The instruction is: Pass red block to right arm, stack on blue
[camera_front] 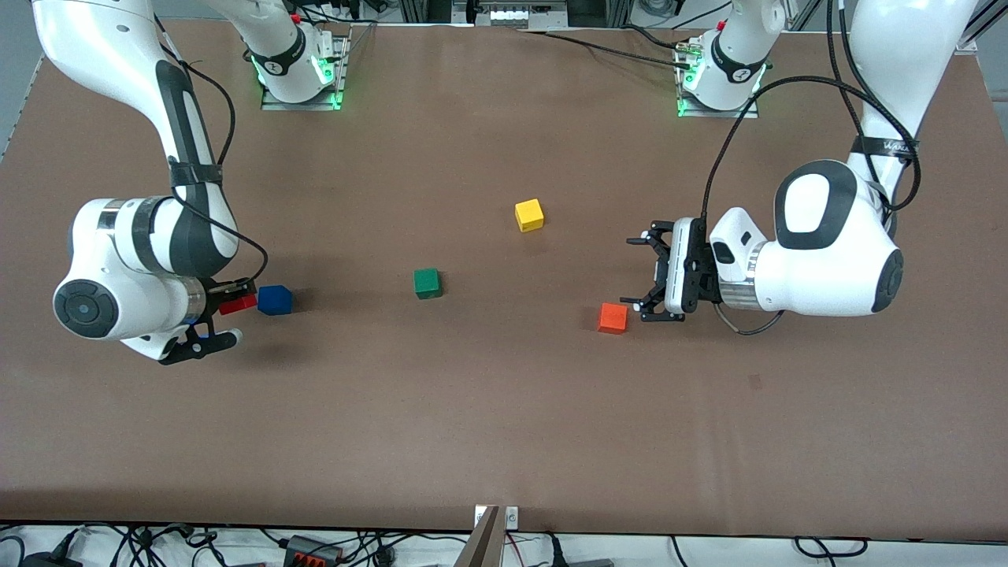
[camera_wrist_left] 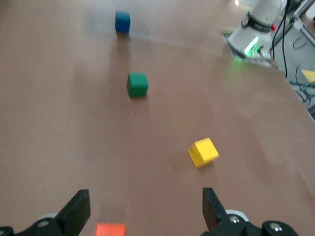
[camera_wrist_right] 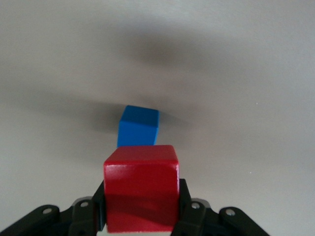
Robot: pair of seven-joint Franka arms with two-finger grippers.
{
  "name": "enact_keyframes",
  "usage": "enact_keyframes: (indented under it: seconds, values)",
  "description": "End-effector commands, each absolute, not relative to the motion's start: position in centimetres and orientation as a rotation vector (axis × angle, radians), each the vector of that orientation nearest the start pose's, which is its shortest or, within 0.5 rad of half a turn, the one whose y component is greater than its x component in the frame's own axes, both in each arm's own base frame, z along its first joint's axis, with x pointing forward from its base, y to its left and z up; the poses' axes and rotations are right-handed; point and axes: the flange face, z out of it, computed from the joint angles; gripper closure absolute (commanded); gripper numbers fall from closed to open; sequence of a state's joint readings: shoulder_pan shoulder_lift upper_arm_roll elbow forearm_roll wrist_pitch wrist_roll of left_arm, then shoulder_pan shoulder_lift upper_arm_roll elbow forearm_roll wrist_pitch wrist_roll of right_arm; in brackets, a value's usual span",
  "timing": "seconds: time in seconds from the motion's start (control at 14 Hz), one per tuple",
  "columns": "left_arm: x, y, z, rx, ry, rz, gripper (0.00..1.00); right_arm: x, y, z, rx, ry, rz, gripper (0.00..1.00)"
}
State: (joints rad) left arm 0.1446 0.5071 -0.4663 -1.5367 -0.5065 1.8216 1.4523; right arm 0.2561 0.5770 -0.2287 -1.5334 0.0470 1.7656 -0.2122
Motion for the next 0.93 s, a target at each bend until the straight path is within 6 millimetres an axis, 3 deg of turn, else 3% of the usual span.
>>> enact_keyframes:
  seconds: [0.0, 0.29, 0.5, 0.64, 0.86]
  values:
    - [63.2, -19.7, 38.6, 1.836, -1.796, 0.098, 0.0, 64.9, 4.8, 30.3, -3.178, -0.27, 0.491, 1.0]
    - [63.0, -17.1, 37.4, 2.176, -1.791, -0.235, 0.0, 61.7, 8.6, 29.9, -3.226, -0.221, 0.353, 1.0]
    - [63.3, -15.2, 36.8, 2.451, -1.682, -0.38, 0.0, 61.2, 7.9, 29.4, -3.241, -0.187, 0.327, 1.0]
    - [63.6, -13.8, 36.8, 2.576, -1.534, -0.402, 0.0, 59.7, 7.2, 28.3, -3.241, -0.15, 0.317, 1.0]
    - [64.4, -12.7, 39.2, 2.799, -1.366, -0.378, 0.0, 58.9, 6.3, 27.3, -3.251, -0.129, 0.276, 1.0]
